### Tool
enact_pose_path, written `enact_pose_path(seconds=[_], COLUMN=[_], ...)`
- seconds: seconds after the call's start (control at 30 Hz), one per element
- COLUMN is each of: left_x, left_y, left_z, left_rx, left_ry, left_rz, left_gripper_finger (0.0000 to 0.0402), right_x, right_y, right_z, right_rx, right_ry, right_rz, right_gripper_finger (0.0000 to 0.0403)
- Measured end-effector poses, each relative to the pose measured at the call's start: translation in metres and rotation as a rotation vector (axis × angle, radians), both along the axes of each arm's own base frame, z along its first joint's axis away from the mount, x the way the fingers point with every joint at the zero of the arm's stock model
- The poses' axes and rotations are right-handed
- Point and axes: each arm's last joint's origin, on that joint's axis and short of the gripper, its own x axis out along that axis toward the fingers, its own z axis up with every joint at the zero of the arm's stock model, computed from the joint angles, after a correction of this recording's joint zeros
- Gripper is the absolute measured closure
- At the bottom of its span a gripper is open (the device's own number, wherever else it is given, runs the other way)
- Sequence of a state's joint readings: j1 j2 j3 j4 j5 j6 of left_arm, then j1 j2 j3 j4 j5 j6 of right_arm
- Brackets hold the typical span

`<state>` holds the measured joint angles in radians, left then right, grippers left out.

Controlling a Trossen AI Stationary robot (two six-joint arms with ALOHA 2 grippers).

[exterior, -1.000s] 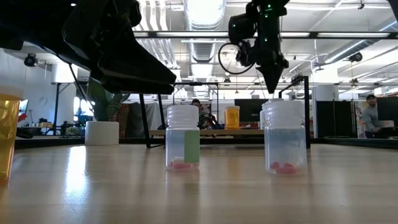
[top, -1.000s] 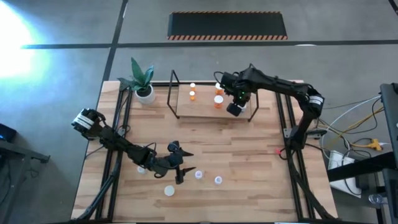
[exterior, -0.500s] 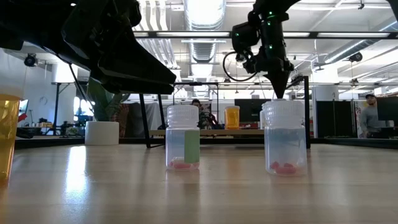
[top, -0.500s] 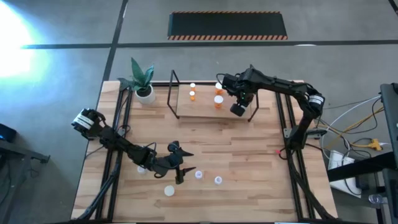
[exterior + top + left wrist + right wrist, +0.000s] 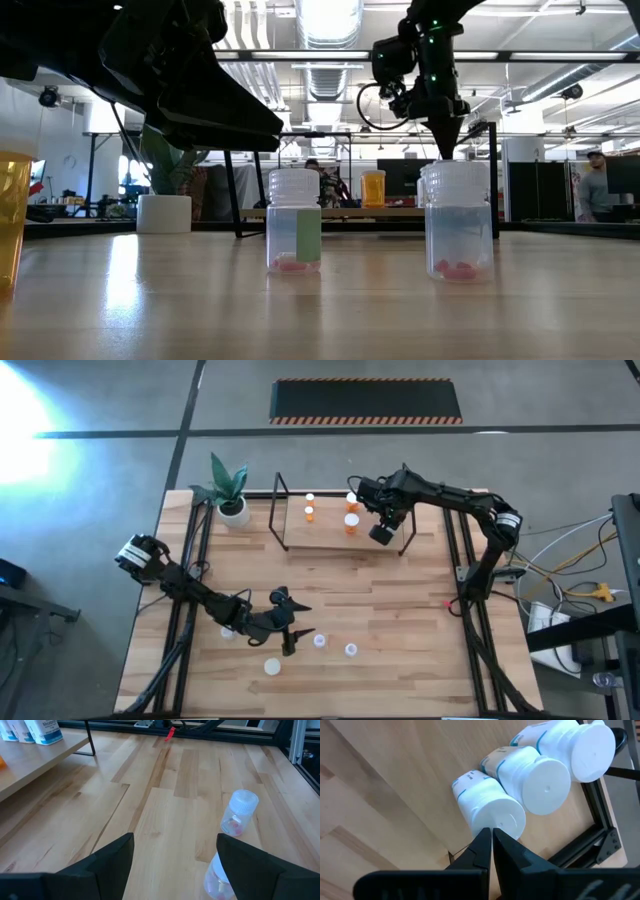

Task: Pick and place medicine bottles onto shelf by color
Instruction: Adjust the medicine bottles on the shelf

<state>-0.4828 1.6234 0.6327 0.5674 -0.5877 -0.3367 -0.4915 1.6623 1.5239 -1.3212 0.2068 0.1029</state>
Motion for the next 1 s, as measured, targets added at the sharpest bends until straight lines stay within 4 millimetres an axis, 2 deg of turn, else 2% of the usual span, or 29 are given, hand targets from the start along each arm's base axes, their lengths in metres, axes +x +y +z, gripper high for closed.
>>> enact_pose_path(seconds=[0.3,0.5,0.63,0.73,0.8,0.87,1.0], left_x=[0.0,0.0,0.0,0.0,0.0,0.0,0.0], left_y=[0.0,0.0,0.0,0.0,0.0,0.0,0.0], left_z=[0.0,0.0,0.0,0.0,0.0,0.001,0.001], left_rx=[0.0,0.0,0.001,0.001,0.001,0.001,0.001], left_ry=[0.0,0.0,0.0,0.0,-0.001,-0.002,-0.002], left_rz=[0.0,0.0,-0.001,-0.001,-0.001,-0.001,-0.001], left_gripper_finger=[0.0134,0.0134,0.0134,0.0134,0.0134,0.0134,0.0134], right_x=[-0.001,-0.007,-0.001,0.012,0.023,0.033,0.048], right_y=[0.001,0.013,0.034,0.052,0.059,0.058,0.044], right_z=[0.005,0.033,0.046,0.044,0.036,0.027,0.011], right_rx=[0.008,-0.071,-0.171,-0.156,-0.147,-0.16,-0.142], right_ry=[-0.011,-0.106,-0.199,-0.293,-0.329,-0.362,-0.402], right_rz=[0.003,0.004,0.04,0.122,0.161,0.175,0.188], right_gripper_finger=[0.039,0.039,0.039,0.039,0.039,0.039,0.039])
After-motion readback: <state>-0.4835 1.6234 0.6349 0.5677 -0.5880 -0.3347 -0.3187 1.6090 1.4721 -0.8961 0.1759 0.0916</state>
